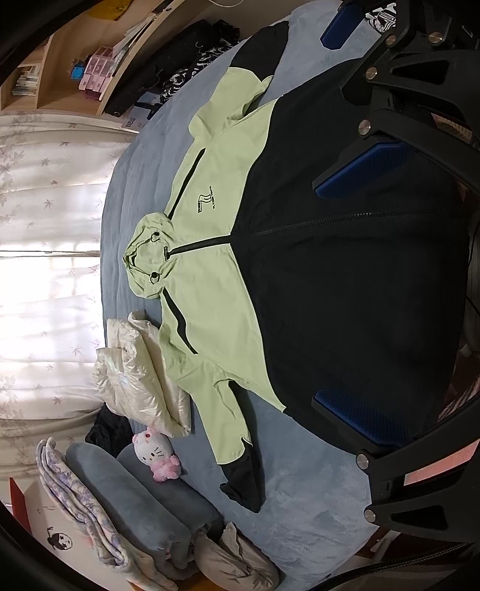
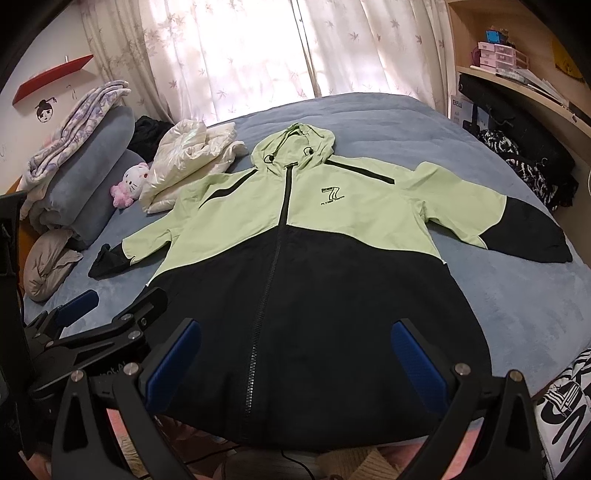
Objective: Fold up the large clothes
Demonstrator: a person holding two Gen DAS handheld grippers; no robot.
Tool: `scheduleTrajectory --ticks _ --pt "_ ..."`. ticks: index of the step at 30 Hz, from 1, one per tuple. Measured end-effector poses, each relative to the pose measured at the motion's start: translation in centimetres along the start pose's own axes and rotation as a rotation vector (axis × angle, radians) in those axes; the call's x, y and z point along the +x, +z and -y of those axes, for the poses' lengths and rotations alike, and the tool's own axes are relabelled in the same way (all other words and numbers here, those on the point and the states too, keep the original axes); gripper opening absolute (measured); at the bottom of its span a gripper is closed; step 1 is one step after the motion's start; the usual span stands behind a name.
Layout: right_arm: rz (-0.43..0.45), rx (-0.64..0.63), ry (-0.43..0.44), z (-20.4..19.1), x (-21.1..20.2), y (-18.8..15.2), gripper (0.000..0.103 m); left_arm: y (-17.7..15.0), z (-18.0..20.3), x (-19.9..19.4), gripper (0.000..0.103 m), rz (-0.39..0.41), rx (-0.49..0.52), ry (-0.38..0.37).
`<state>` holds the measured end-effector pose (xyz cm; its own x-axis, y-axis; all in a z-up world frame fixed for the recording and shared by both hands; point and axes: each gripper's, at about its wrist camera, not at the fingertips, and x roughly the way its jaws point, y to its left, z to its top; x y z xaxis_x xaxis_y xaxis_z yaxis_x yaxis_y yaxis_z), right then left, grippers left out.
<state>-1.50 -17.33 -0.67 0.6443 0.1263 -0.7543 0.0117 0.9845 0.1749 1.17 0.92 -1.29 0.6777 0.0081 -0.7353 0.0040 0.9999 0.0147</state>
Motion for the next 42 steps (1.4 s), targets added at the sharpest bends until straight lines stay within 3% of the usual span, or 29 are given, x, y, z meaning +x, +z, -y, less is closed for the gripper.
scheduleTrajectory --ticks 32,36,42 --pt "-0.035 0.051 0.044 1.7 1.2 -0.2 0.103 0.5 1.7 0.6 0.102 -0.015 0.059 0.035" --pt "0.007 0.046 0.036 2.3 0.8 0.7 0.103 1.6 2.7 0.2 0.102 0.006 0.089 0.020" --pt "0.125 0.019 -0.058 3.9 -0.9 3.5 0.103 5.1 5.2 -1.2 0.102 0.094 0.155 0.019"
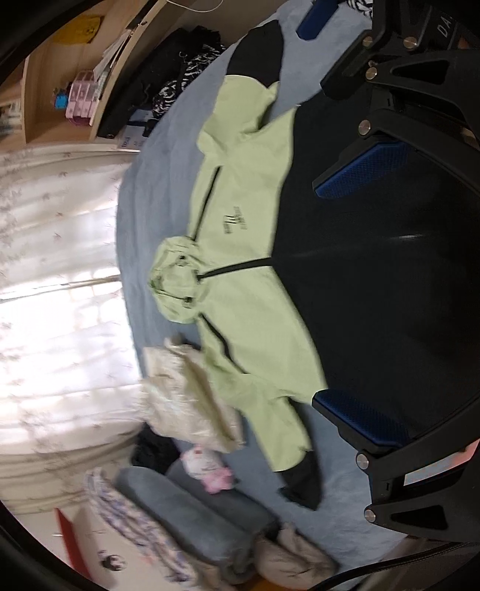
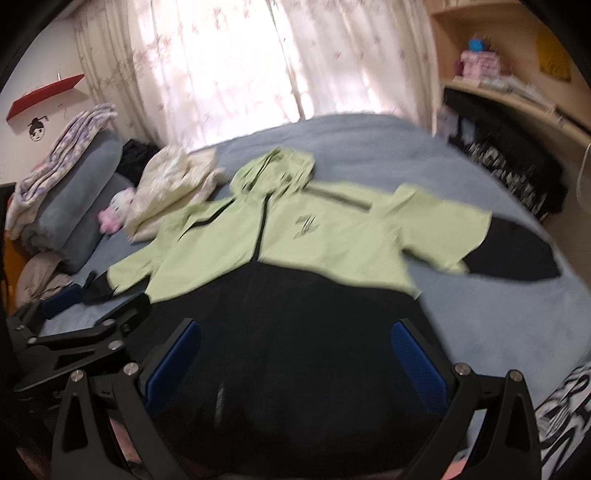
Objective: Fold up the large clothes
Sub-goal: 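Grasp the black cuff of a jacket sleeve with the right gripper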
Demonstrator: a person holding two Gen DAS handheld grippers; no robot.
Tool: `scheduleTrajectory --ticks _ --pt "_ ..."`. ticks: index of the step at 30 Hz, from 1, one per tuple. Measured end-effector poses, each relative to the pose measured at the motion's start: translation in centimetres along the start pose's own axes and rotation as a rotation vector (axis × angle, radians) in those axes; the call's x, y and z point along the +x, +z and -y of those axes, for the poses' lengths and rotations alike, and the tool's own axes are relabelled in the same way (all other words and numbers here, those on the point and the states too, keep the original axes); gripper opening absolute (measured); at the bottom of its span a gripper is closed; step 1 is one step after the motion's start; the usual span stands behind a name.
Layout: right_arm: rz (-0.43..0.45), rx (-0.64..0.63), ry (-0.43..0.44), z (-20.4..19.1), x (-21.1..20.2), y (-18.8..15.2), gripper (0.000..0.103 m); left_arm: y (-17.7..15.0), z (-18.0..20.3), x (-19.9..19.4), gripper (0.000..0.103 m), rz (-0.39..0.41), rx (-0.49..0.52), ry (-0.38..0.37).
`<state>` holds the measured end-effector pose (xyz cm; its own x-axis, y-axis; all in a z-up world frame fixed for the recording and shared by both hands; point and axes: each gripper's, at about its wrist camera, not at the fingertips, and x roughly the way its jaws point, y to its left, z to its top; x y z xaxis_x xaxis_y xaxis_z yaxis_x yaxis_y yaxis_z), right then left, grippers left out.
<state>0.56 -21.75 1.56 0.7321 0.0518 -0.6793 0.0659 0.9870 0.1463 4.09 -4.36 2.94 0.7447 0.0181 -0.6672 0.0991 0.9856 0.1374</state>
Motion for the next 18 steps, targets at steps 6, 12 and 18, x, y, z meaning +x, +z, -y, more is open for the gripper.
scheduleTrajectory --ticks 6,12,18 --pt "0.116 -0.072 -0.110 1.8 -1.6 4.1 0.103 4.8 2.5 -1.0 0.102 0.113 0.042 0.012" --pt "0.263 -0.151 -0.216 3.6 -4.1 7.9 0.103 8.7 4.2 -1.0 0.102 0.138 0.022 -0.059" --pt "0.372 -0.163 -0.279 6.3 -6.3 11.1 0.103 12.4 5.8 -1.7 0.102 0.232 0.023 -0.142"
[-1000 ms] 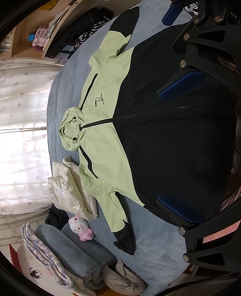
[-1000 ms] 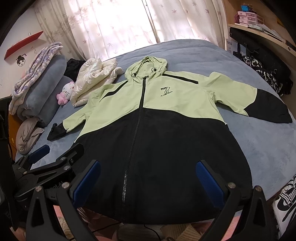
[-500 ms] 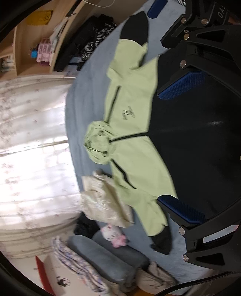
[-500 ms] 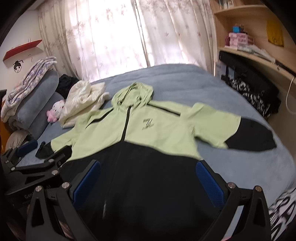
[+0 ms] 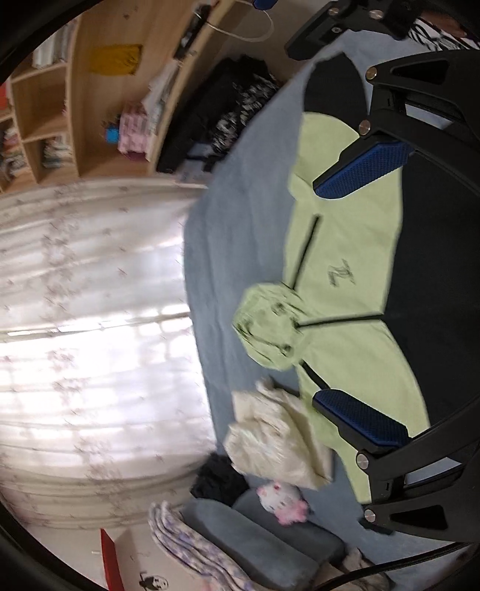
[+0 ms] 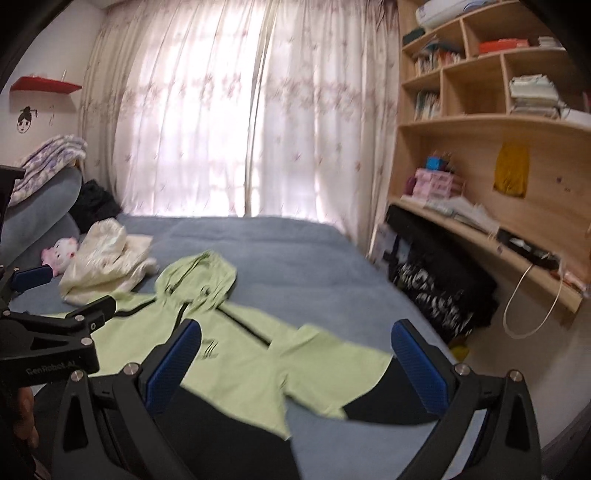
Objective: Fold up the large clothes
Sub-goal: 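Grasp the black cuff of a jacket sleeve with the right gripper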
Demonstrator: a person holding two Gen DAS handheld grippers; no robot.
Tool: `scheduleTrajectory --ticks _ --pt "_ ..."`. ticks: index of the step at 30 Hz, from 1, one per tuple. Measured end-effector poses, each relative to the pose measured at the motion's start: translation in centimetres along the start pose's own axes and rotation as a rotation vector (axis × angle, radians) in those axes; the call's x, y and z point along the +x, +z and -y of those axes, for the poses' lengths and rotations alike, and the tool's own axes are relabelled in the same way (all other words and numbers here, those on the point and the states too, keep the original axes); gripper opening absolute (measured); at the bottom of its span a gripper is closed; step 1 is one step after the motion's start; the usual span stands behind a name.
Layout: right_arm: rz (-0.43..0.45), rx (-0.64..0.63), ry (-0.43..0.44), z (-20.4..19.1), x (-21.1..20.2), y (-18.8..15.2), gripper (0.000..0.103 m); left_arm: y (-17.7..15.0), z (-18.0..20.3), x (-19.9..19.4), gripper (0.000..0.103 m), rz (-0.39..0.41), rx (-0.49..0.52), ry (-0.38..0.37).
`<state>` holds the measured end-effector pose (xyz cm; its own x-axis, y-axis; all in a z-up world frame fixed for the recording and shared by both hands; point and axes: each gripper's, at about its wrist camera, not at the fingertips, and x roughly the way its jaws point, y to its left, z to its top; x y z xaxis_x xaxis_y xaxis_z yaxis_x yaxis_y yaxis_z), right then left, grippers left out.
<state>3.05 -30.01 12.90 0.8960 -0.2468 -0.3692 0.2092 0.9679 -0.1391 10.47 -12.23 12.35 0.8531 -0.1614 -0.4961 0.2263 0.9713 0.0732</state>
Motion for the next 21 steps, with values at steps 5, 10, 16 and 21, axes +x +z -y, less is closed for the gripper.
scheduleTrajectory --ticks 5,10,16,21 --pt "0.055 0.008 -0.209 3.9 1.0 2.3 0.103 3.5 1.8 1.2 0.102 0.044 0.007 -0.050" --pt "-0.137 0.166 -0.151 10.9 6.9 1.4 0.103 5.3 3.5 5.0 0.102 -0.030 -0.047 -0.130" --pt "-0.342 0.335 -0.182 18.4 13.3 -5.0 0.103 3.0 5.9 12.8 0.102 -0.157 -0.118 -0.147" --pt "-0.532 0.575 -0.188 24.3 17.3 -12.6 0.099 -0.3 9.0 17.9 0.102 -0.204 -0.078 -0.111"
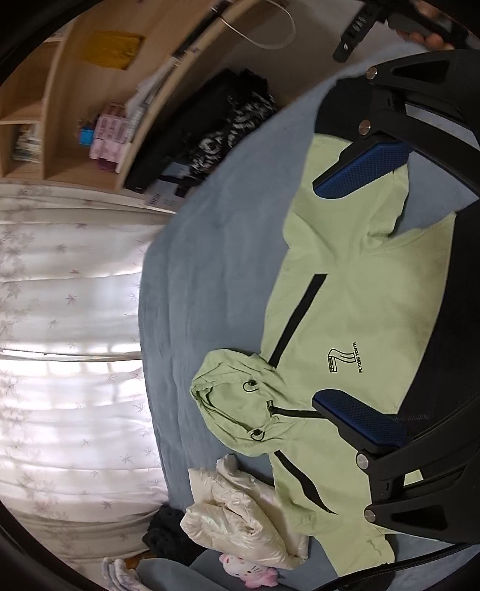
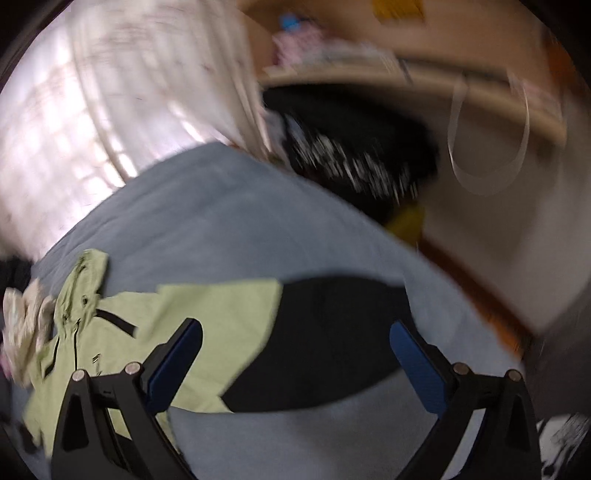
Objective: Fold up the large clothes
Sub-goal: 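Grasp the black cuff of a jacket sleeve with the right gripper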
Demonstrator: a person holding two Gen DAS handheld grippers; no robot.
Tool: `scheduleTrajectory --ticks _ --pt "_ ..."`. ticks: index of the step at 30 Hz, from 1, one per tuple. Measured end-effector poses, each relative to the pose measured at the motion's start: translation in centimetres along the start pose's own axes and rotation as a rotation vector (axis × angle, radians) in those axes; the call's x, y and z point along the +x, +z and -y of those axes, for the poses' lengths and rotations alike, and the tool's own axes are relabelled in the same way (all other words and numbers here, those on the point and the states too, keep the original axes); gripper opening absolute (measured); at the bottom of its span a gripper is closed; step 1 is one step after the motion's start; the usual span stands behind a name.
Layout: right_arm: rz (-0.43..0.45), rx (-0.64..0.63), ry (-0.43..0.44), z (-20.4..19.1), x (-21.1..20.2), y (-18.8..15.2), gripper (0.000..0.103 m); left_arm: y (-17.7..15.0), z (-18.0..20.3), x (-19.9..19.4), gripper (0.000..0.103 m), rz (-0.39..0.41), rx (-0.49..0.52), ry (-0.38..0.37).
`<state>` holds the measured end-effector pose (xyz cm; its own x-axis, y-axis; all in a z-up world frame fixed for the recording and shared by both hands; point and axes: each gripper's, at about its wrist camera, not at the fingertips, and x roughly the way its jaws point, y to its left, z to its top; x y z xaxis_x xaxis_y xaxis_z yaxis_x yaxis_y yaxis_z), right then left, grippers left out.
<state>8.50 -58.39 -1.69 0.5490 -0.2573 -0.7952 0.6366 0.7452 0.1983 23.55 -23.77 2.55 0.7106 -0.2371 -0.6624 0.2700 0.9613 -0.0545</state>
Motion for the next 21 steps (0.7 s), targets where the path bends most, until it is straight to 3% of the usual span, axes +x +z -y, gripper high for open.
scheduleTrajectory --ticks 6,10,16,17,18,19,20,21 --pt "-0.152 0.293 0.030 7.7 5.3 -2.7 0.091 -3.3 2.9 5.4 0.102 -0.066 0.056 0.027" --pt "-0.232 0.405 0.072 10.0 8.1 -4.8 0.090 -5.1 4.1 7.3 0.102 -0.105 0.084 0.039" --pt "-0.197 0.424 0.021 9.3 10.5 -4.6 0.087 -6.3 3.6 8.3 0.102 -0.143 0.074 0.033" --pt "-0.185 0.413 0.009 8.8 10.5 -4.3 0.078 -6.3 3.3 8.2 0.102 -0.143 0.071 0.036" --pt "-0.178 0.400 0.002 8.6 10.8 -4.2 0.060 -6.4 2.8 8.1 0.102 -0.141 0.067 0.039" --pt "-0.175 0.389 -0.001 8.1 11.1 -3.9 0.048 -6.3 2.3 7.8 0.102 -0.140 0.063 0.040" --pt "-0.172 0.391 0.022 8.1 11.2 -3.8 0.022 -6.4 1.7 7.6 0.102 -0.138 0.057 0.042" --pt "-0.160 0.407 0.074 8.0 11.1 -3.6 0.008 -6.4 1.1 7.3 0.102 -0.134 0.052 0.044"
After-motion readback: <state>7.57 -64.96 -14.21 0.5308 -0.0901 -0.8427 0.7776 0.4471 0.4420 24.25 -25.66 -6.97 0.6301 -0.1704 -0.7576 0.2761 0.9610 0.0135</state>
